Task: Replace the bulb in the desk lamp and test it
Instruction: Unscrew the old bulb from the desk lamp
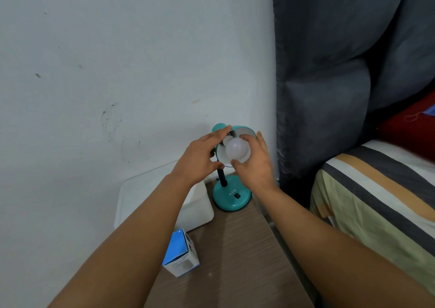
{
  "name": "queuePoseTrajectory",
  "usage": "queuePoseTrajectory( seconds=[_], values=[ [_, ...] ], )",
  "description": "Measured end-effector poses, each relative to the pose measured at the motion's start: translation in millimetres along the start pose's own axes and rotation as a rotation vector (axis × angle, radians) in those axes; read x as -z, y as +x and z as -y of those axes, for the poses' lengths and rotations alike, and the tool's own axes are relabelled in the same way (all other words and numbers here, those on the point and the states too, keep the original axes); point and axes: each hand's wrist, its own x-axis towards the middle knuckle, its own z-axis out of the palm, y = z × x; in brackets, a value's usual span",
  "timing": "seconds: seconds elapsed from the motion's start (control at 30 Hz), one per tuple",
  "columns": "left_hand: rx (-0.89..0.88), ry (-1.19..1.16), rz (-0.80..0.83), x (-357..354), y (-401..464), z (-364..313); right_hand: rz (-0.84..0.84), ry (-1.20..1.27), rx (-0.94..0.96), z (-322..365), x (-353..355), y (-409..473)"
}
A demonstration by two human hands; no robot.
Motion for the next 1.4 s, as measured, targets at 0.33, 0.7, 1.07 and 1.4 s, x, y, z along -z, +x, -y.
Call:
queuePoseTrajectory(
  seconds=[0.33,0.7,1.07,1.4],
  values=[
    [0.017,-0.018,-0.023,-1.9,-3.9,0.2,0.052,0.163,-0.121,-4.2,-7.8,-2.0],
    [0.030,-0.014,-0.023,-1.8,-3.4,-2.1,0.022,0.153,-0.114,-7.4,-4.7,-2.2],
    [0.069,-0.026,-0.047,-6.5,-10.2,-8.2,-0.066,0.163,-0.038,-20.4,5.4,-11.7],
    [0.294,-0.206,-0.191,-14.3,-62.2,-19.4,-0.051,0.271,-0.058,-49.2,45.0,-64.5]
  ],
)
